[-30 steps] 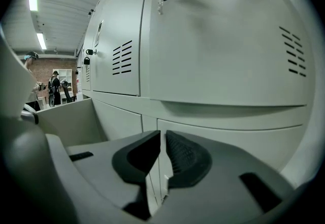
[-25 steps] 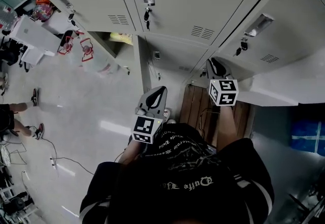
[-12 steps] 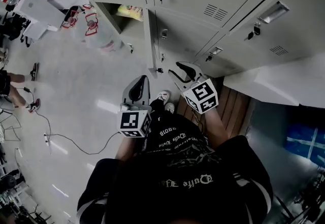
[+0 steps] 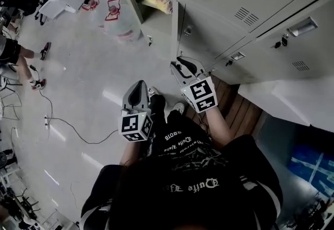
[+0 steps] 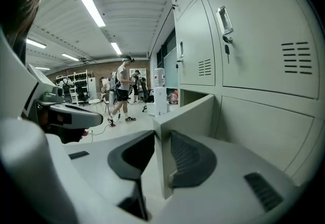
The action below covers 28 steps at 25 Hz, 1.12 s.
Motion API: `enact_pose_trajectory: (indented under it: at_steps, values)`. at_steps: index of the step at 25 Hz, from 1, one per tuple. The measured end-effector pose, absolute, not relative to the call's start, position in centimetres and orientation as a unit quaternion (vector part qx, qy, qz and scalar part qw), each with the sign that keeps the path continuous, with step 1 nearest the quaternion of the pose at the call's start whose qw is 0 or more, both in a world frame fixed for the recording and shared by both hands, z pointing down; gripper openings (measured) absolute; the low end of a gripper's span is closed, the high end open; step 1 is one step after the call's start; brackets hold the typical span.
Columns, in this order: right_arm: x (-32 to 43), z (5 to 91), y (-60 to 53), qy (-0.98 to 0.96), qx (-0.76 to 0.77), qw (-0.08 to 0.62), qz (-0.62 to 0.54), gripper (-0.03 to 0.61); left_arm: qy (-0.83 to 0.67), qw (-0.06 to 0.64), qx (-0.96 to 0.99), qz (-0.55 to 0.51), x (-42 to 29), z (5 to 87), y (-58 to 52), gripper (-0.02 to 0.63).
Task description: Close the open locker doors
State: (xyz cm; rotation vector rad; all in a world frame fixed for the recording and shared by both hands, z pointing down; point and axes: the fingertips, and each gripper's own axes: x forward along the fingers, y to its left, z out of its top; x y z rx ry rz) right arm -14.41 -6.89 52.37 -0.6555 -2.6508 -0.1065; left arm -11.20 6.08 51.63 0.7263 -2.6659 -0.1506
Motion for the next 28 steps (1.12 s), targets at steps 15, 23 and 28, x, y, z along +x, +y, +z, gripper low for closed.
enact_pose_trajectory:
  at_steps: [15, 23, 28]
  values:
    - [-19.0, 53.0, 0.8, -0.938, -0.276, 0.202, -0.05, 0.077, -0.929, 0.197, 0.308, -0.062, -18.6, 53.3, 9.2, 0.008]
    - [-24.3, 53.0, 4.6, -0.944, -0.263, 0.2, -0.017, 0.077, -0.918, 0.203, 0.335, -0.062, -25.6, 54.1, 12.6, 0.008]
    - [-28.0, 53.2, 6.2, -0.952, -0.236, 0.193, -0.013, 0.069, -0.908, 0.214, 0.357, -0.057, -29.1, 54.6, 14.7, 0.008]
